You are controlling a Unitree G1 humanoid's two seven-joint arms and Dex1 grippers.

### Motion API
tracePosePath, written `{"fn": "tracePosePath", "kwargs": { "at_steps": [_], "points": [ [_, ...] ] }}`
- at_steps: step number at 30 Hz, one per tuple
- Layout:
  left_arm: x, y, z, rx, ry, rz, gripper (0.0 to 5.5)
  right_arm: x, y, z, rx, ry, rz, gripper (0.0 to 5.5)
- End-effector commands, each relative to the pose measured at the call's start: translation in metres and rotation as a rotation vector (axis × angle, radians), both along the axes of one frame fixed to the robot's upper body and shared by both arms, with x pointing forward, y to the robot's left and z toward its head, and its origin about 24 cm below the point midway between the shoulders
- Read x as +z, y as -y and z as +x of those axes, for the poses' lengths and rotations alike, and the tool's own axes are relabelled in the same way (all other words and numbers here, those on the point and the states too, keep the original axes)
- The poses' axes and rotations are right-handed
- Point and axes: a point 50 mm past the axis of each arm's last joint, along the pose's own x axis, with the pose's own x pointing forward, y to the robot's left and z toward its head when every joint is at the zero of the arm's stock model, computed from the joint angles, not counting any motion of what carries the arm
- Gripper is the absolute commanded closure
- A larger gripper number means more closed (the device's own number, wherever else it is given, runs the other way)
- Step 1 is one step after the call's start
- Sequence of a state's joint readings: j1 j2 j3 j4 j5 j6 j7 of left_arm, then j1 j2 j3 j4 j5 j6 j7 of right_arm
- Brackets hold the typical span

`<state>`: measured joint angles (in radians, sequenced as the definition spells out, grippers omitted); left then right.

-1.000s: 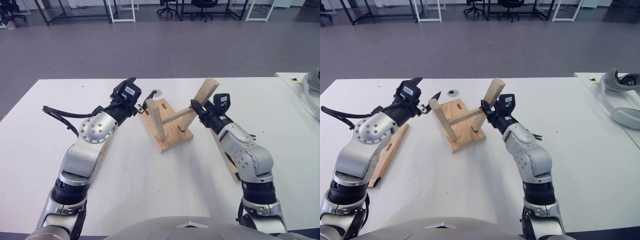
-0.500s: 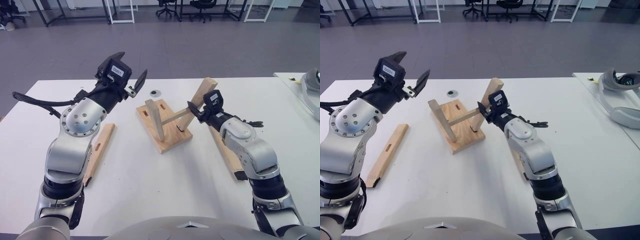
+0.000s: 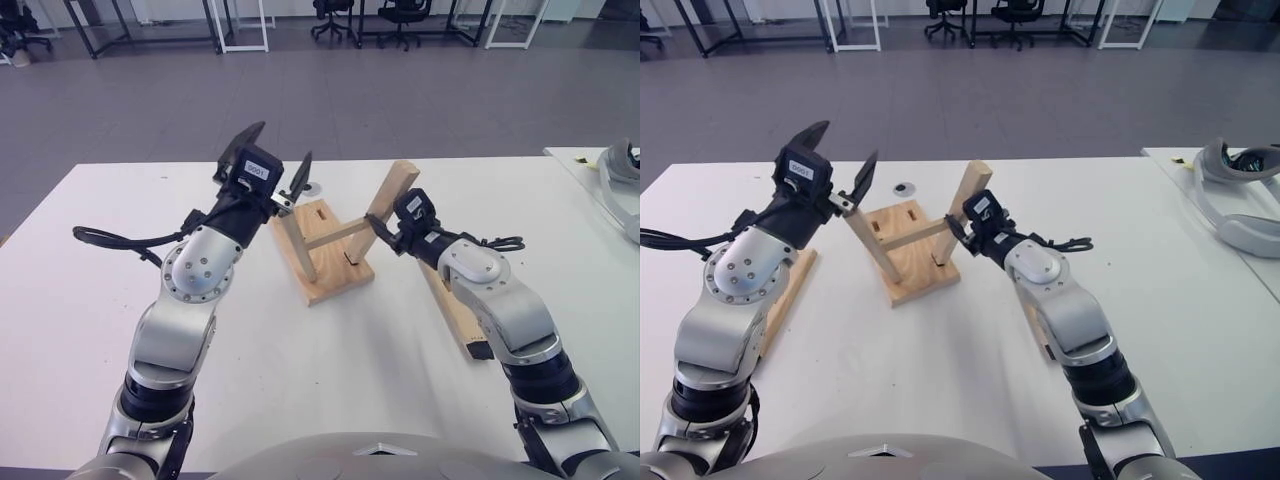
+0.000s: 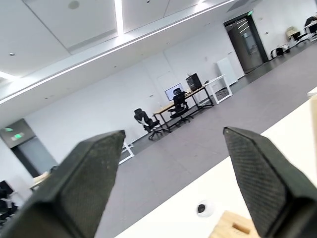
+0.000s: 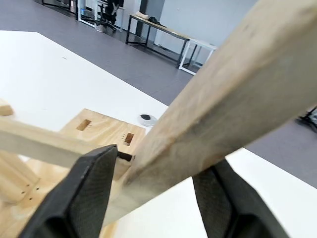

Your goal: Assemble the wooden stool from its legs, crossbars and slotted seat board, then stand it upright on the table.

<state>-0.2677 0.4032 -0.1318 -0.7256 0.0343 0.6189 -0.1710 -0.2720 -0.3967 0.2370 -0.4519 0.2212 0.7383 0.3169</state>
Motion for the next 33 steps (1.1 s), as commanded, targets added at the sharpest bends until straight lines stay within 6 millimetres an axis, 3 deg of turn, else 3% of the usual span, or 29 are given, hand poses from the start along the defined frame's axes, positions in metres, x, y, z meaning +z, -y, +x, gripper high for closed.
{"fn": "tracePosePath", "kwargs": {
  "at_steps": [1,5,9,11,14,16,19,21,25,27,30,33],
  "points": [
    [-0.021,-0.023,0.004,0.059,-0.121,0.138,1.84,-0.002,-0.007,-0.020,0.228,-0.077,0.039,2.89],
    [0.002,-0.032,0.002,0.044,-0.040,0.182,1.84,0.001,0.006,-0.027,0.357,-0.088,-0.007,2.89],
    [0.036,-0.044,0.008,0.071,0.080,0.163,1.84,-0.010,0.042,0.002,0.177,-0.083,-0.090,2.89],
    [0.055,-0.043,0.010,0.048,0.143,0.089,1.84,-0.009,0.050,0.009,0.153,-0.066,-0.107,2.89],
    [0.074,-0.042,0.017,0.022,0.166,-0.037,1.84,-0.013,0.066,0.005,0.227,-0.058,-0.334,2.89],
    [0.074,-0.039,0.019,0.007,0.151,-0.042,1.84,-0.009,0.079,0.008,0.224,-0.049,-0.410,2.89],
    [0.062,-0.038,0.014,-0.021,0.091,-0.099,1.84,0.031,0.084,0.045,0.000,0.147,-0.220,2.89],
    [0.061,-0.041,0.008,-0.055,0.062,-0.209,1.84,0.084,0.070,0.060,-0.071,0.301,0.165,2.89],
    [0.079,-0.042,0.001,-0.135,0.104,-0.333,1.84,0.162,0.056,0.044,0.051,0.470,0.627,2.89],
    [0.091,-0.039,-0.002,-0.176,0.135,-0.374,1.84,0.179,0.047,0.030,0.160,0.469,0.698,2.89],
    [0.094,-0.037,-0.004,-0.178,0.131,-0.356,1.84,0.158,0.031,0.021,0.244,0.367,0.643,2.89],
    [0.058,-0.039,0.008,-0.123,0.000,-0.337,1.84,0.104,0.008,0.021,0.200,0.146,0.578,2.89]
  ]
}}
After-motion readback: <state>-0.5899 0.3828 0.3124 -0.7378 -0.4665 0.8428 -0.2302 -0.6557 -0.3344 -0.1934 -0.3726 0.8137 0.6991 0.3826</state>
